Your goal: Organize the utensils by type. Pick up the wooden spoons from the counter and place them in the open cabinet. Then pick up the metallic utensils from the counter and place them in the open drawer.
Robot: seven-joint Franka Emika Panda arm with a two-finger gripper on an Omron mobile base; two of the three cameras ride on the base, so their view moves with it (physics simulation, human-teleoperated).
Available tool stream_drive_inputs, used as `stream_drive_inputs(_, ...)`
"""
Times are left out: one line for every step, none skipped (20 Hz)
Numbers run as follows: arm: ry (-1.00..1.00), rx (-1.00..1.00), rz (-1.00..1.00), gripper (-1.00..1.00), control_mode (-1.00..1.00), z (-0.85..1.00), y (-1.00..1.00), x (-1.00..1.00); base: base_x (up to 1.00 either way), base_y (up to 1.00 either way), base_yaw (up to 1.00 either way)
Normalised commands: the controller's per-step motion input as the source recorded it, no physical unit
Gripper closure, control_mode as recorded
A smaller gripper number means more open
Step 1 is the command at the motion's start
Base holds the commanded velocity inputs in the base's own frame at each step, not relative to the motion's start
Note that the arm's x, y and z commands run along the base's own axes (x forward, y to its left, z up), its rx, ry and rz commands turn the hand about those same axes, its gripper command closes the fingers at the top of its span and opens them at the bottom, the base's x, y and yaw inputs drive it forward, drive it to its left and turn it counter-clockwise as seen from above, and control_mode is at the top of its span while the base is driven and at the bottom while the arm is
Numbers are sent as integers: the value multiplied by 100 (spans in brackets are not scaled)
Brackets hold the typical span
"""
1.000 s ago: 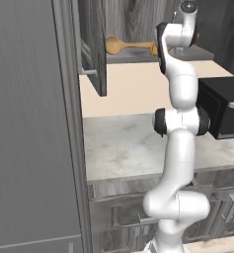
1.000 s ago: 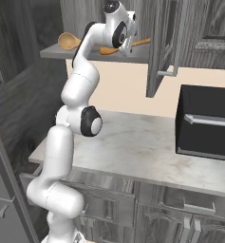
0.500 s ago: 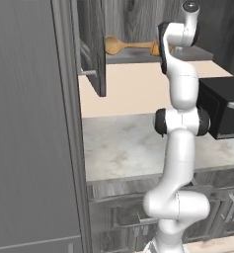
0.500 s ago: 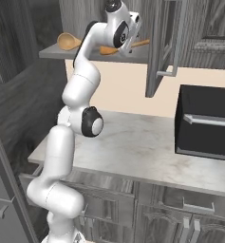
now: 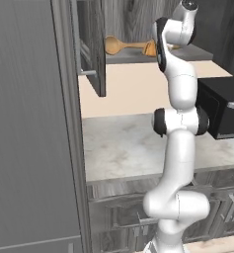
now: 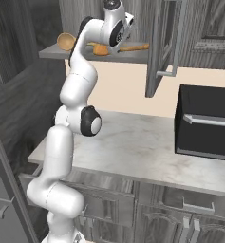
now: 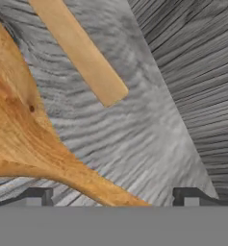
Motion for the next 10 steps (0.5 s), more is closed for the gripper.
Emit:
stream_drive_inputs(6, 19, 0, -100, -100, -1, 59, 0, 0, 0, 0)
stream_drive_inputs(10, 17, 0, -100, -100, -2, 49, -9, 0, 0, 0)
stream_drive_inputs(11, 14, -2, -100, -100, -1, 45, -9, 0, 0, 0)
stream_drive_inputs(11, 14, -3, -100, -100, -3, 41, -8, 0, 0, 0)
stream_drive_inputs(8, 13, -4, -100, -100, 0, 40, 0, 0, 0, 0)
stream_drive_inputs(6, 14, -4, -100, -100, 0, 44, 0, 0, 0, 0)
stream_drive_inputs(0, 15, -3, -100, -100, 0, 38, 0, 0, 0, 0)
stream_drive_inputs(0, 14, 0, -100, -100, 0, 26, 0, 0, 0, 0)
stream_drive_inputs(0, 13, 0, -100, -100, 0, 14, 0, 0, 0, 0)
stream_drive_inputs(0, 11, 0, -100, -100, 1, 0, -14, 0, 0, 0)
